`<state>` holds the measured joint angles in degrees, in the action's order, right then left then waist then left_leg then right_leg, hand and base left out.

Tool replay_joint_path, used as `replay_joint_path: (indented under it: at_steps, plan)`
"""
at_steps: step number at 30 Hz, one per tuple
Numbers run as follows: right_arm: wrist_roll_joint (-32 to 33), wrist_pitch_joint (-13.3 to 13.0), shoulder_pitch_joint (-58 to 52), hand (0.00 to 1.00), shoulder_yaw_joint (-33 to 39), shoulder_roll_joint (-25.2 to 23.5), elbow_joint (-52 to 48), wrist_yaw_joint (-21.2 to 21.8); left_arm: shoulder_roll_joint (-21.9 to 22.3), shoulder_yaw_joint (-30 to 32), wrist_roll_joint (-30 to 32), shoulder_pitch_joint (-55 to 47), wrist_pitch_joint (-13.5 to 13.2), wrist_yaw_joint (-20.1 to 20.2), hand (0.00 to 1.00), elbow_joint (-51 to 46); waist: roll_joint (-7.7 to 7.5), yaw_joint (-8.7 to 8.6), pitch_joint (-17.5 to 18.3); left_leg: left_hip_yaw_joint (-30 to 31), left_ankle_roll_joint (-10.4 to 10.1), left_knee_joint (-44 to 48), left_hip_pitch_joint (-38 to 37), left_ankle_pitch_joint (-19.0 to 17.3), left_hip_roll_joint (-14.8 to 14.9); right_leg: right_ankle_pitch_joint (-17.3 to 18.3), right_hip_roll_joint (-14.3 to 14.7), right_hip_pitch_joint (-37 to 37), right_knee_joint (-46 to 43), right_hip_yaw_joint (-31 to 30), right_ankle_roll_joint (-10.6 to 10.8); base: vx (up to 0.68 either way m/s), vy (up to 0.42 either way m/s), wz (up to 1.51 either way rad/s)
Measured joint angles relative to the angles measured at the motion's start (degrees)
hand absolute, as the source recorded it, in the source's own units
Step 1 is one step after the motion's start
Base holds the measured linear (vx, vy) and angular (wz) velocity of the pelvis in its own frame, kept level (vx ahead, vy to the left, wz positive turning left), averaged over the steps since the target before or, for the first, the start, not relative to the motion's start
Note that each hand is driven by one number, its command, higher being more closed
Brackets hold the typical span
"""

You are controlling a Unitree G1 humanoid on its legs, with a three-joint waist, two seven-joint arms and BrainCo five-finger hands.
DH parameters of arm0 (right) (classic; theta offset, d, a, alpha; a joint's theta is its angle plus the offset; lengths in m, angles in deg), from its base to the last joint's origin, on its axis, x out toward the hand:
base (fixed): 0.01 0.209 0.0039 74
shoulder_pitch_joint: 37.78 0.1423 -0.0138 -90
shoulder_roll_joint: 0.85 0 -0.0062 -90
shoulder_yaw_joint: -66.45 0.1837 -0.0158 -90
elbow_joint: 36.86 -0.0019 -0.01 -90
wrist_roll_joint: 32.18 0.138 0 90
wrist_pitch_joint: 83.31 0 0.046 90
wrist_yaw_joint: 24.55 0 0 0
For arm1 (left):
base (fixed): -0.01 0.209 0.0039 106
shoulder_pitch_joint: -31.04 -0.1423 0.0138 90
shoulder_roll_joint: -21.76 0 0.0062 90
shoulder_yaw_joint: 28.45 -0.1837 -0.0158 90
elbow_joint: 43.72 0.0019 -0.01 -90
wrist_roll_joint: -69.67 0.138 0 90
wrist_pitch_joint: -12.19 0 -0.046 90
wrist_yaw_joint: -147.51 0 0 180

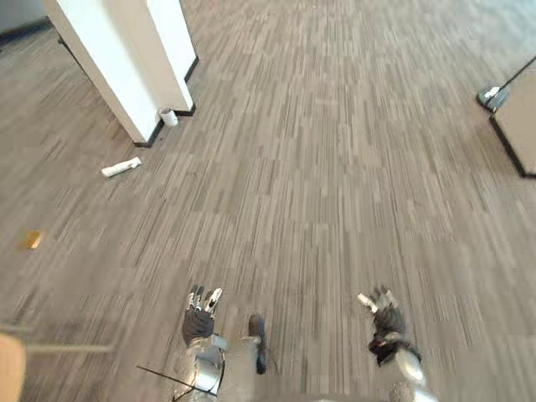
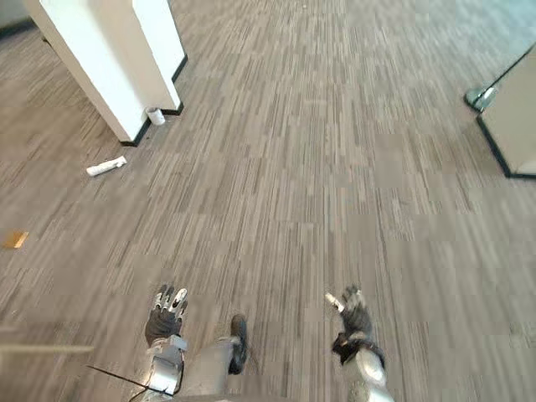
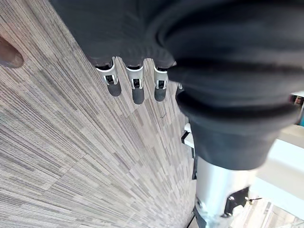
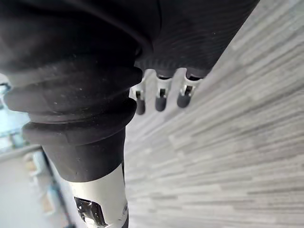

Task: Organize washtable

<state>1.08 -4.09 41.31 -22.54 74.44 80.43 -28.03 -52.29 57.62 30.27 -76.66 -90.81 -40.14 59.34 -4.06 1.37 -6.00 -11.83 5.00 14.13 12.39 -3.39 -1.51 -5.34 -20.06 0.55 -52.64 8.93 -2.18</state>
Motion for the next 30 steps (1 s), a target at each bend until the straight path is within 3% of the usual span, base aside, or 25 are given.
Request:
replay_joint_path:
  at_steps: [1, 2, 3, 5, 6, 7, 8, 9, 10, 11, 12, 13, 14, 15, 16, 17, 18, 19, 20, 23, 25, 26, 27, 28, 30]
  plan:
    - [0.0, -0.1, 0.0, 0.00, -1.4, 0.2, 0.0, 0.1, -0.6, 0.0, 0.4, 0.6, 0.0, 0.0, 0.00, -0.1, 0.91, -0.80, -0.6, 0.6, 0.4, -2.7, -6.2, -0.9, -0.5, 5.4, 0.9, 3.1, -6.9, 0.0, 0.7, 0.64, 0.242, 0.07]
    - [0.0, -0.1, -0.3, 0.00, -1.7, 0.2, -0.2, 0.4, -0.7, -0.1, 0.8, 1.1, 0.0, 0.1, 0.00, -0.1, 1.43, -1.23, -0.9, 0.9, 0.6, -4.1, -9.1, -1.3, -0.5, 7.6, 1.9, 4.7, -8.3, 0.4, 1.0, 0.70, 0.226, 0.14]
    - [-0.3, 0.0, -1.7, 0.00, -2.0, 0.1, -1.2, 1.2, -0.9, -0.2, 1.6, 2.4, -0.4, 0.1, 0.00, -0.2, 2.99, -2.09, -1.3, 2.5, 0.4, -7.0, -14.4, -3.1, -0.5, 13.2, 5.1, 9.4, -7.7, 3.0, 1.0, 0.56, 0.141, 0.19]
    - [-0.4, 0.0, -3.0, 0.00, -1.8, -0.3, -2.1, 1.7, -1.3, -0.4, 1.8, 4.2, -0.5, 0.1, 0.00, 0.2, 3.07, -3.81, -1.6, 4.6, 0.1, -8.3, -18.2, -5.9, -0.7, 18.4, 7.7, 15.6, -0.5, 5.8, 1.9, 0.55, 0.051, 0.41]
    - [-0.4, 0.0, -3.3, 0.00, -1.5, -0.4, -2.2, 1.8, -1.4, -0.6, 1.9, 4.7, -0.6, 0.1, 0.00, 0.5, 3.15, -4.02, -1.7, 5.2, 0.0, -8.2, -19.1, -7.0, -0.7, 18.7, 8.6, 17.5, 3.7, 6.9, 1.9, 0.65, -0.042, 0.53]
    - [-0.6, 0.0, -4.7, 0.00, -0.7, -0.3, -2.1, 2.1, -1.4, -1.0, 2.1, 5.7, -0.6, 0.1, 0.00, 1.7, 3.09, -4.75, -2.1, 6.3, -0.5, -8.3, -21.2, -9.5, -0.6, 16.2, 10.8, 20.7, 19.0, 8.6, 3.3, 0.52, -0.061, 0.43]
    - [-0.6, 0.0, -5.0, 0.00, -0.5, -0.4, -2.2, 2.1, -1.5, -1.0, 2.5, 5.9, -0.7, 0.1, 0.00, 2.2, 2.86, -5.28, -2.1, 6.9, -0.8, -8.4, -21.8, -10.6, -0.7, 13.8, 11.3, 21.0, 26.2, 8.8, 4.2, 0.63, -0.099, 0.60]
    - [-0.6, 0.1, -5.5, 0.00, 0.2, -0.8, -2.1, 1.9, -2.2, -0.9, 3.1, 6.1, -0.7, 0.1, 0.00, 3.3, 2.46, -5.71, -2.0, 7.8, -2.4, -8.2, -23.8, -12.7, -0.8, 7.6, 12.1, 22.2, 34.8, 9.0, 4.8, 0.58, -0.138, 0.58]
    - [-0.6, 0.1, -5.7, 0.00, 0.2, -0.6, -2.4, 1.4, -1.9, -2.0, 3.2, 4.9, -0.7, 0.0, 0.00, 3.8, 2.99, -6.02, -1.7, 8.3, -4.9, -8.1, -26.4, -14.4, 0.5, 4.6, 13.3, 22.5, 34.5, 8.2, 3.4, 0.64, -0.152, 0.58]
    - [-0.7, 0.1, -5.7, 0.00, 0.1, -0.7, -2.5, 1.2, -1.9, -2.3, 3.6, 4.5, -0.7, 0.0, 0.00, 3.8, 2.86, -5.97, -1.5, 8.3, -5.7, -6.4, -26.8, -14.8, 1.0, 3.4, 13.8, 22.0, 33.1, 8.0, 1.8, 0.73, -0.204, 0.53]
    - [-0.6, 0.1, -5.8, 0.00, 0.0, -0.8, -2.5, 1.1, -1.6, -2.1, 4.0, 4.3, -0.7, 0.0, 0.00, 3.8, 2.74, -5.99, -1.8, 8.3, -6.7, 1.5, -24.8, -15.4, 1.9, 3.0, 13.9, 21.0, 31.5, 8.5, 0.8, 0.72, -0.237, 0.56]
    - [-0.6, 0.1, -5.9, 0.00, 0.1, -0.3, -4.5, 1.1, 0.1, -1.9, 4.0, 3.4, -0.7, 0.0, 0.00, 3.5, 4.84, -5.77, -3.0, 8.2, -9.4, 19.0, -18.4, -13.6, 4.9, 5.6, 15.3, 17.2, 31.8, 10.2, -0.2, 0.85, -0.282, 0.44]
    - [-0.2, 0.1, -6.3, 0.00, -0.3, 0.9, -7.9, 1.1, 1.8, -0.2, 3.9, 1.8, -0.8, 0.1, 0.00, 3.0, 7.83, -4.87, -4.1, 7.6, -10.4, 35.3, -11.8, -4.0, 9.2, 7.5, 18.3, 12.3, 33.7, 10.6, -1.2, 0.67, -0.208, 0.10]
    - [0.4, -0.1, -6.3, 0.00, -0.9, 1.5, -9.0, 1.0, 2.8, 0.1, 3.4, 0.4, -0.9, 0.0, 0.00, 3.0, 8.26, -4.29, -4.2, 7.2, -11.0, 41.6, -9.2, 1.6, 11.3, 8.4, 20.0, 10.2, 34.9, 10.0, -2.0, 0.69, -0.156, -0.41]
    - [1.5, -0.3, -5.9, 0.00, -1.2, 1.5, -10.2, 0.8, 2.9, 0.4, 2.6, -1.2, -0.9, 0.0, 0.00, 3.2, 9.48, -3.24, -4.0, 6.8, -10.7, 50.8, -5.5, 1.8, 14.5, 10.2, 22.2, 5.4, 36.9, 9.2, -3.0, 0.70, -0.134, -0.55]
    - [2.4, -0.4, -5.2, 0.00, -1.2, 1.4, -10.2, 0.2, 2.6, 0.3, 2.1, -2.0, -0.8, 0.0, 0.00, 3.3, 8.76, -2.75, -4.0, 6.0, -8.3, 54.1, -2.4, 0.3, 14.9, 11.7, 22.6, 1.1, 38.6, 7.9, -3.5, 0.70, -0.143, -0.52]
    - [2.8, -0.4, -4.8, 0.00, -1.2, 1.4, -10.1, -0.1, 2.6, 0.4, 1.7, -2.2, -0.8, 0.0, 0.00, 3.3, 8.13, -2.25, -4.0, 5.1, -7.3, 53.9, -0.9, -0.9, 14.9, 11.8, 22.5, -0.7, 39.7, 6.7, -3.5, 0.64, -0.143, -0.61]
    - [3.4, -0.4, -3.8, 0.00, -1.1, 1.4, -9.3, -0.1, 2.5, 0.7, 1.6, -2.7, -0.7, 0.0, 0.00, 3.4, 6.68, -1.09, -3.6, 3.1, -7.0, 50.6, 2.0, -2.8, 14.4, 12.5, 21.9, -3.2, 42.1, 4.4, -3.6, 0.50, -0.110, -0.70]
    - [3.5, -0.4, -3.4, 0.00, -1.1, 1.4, -8.9, -0.1, 2.4, 0.7, 1.5, -2.7, -0.7, 0.0, 0.00, 3.4, 6.15, -0.41, -3.6, 2.3, -7.1, 47.6, 3.4, -3.3, 14.1, 12.5, 21.6, -4.5, 43.2, 3.0, -3.5, 0.65, -0.100, -0.92]
    - [4.4, -0.3, 0.2, 0.00, -0.9, 1.6, -5.3, -0.1, 2.3, 2.1, 0.8, -2.7, -0.4, 0.2, 0.00, 3.4, 4.05, -0.29, -4.1, 2.7, -8.3, 21.0, 6.4, -4.9, 9.3, 13.5, 19.0, -10.1, 47.6, -1.4, -1.9, 0.65, 0.003, -0.77]
    - [4.3, -0.3, 0.1, 0.00, -0.6, 2.2, -3.2, -0.1, 2.7, 2.2, 0.7, -2.5, -0.2, 0.3, 0.00, 3.4, 4.88, -0.24, -3.6, 5.5, -12.3, -3.5, 6.6, 0.8, 6.9, 15.8, 18.2, -14.4, 49.2, -2.4, 2.0, 0.68, 0.151, -0.54]
    - [4.3, -0.2, -0.1, 0.00, 0.3, 2.2, -2.5, -0.1, 3.0, 2.2, 0.7, -2.5, -0.1, 0.4, 0.00, 3.4, 5.57, -0.24, -3.2, 5.7, -11.9, -6.2, 7.1, 1.6, 6.6, 16.5, 18.6, -15.7, 49.5, -2.7, 3.1, 0.66, 0.225, -0.34]
    - [4.3, -0.1, -0.7, 0.00, 1.0, 2.2, -1.4, -0.1, 3.3, 2.1, 0.7, -2.5, 0.0, 0.5, 0.00, 3.5, 6.79, -0.17, -2.4, 6.1, -10.2, -8.0, 7.8, 3.9, 6.8, 17.7, 19.2, -17.5, 49.7, -3.0, 5.1, 0.69, 0.308, -0.49]
    - [4.1, 0.1, -1.7, 0.00, 1.5, 1.6, 1.7, -0.2, 2.9, 2.3, 0.7, -2.5, 0.3, 1.0, 0.00, 5.4, 5.53, 0.66, -0.3, 5.9, -4.8, -4.8, 7.1, 13.2, 5.4, 19.5, 16.9, -18.8, 46.7, -4.4, 7.7, 0.82, 0.347, -0.41]
    - [2.8, 0.3, -2.5, 0.00, 1.4, 0.9, 2.2, 0.1, 1.8, 2.4, 0.7, -2.0, 0.3, 1.2, 0.00, 4.9, 2.43, 0.63, 1.4, 4.0, -3.3, -5.4, 5.5, 11.1, 2.4, 19.0, 12.5, -13.9, 36.3, -5.4, 7.8, 0.66, 0.263, -0.23]
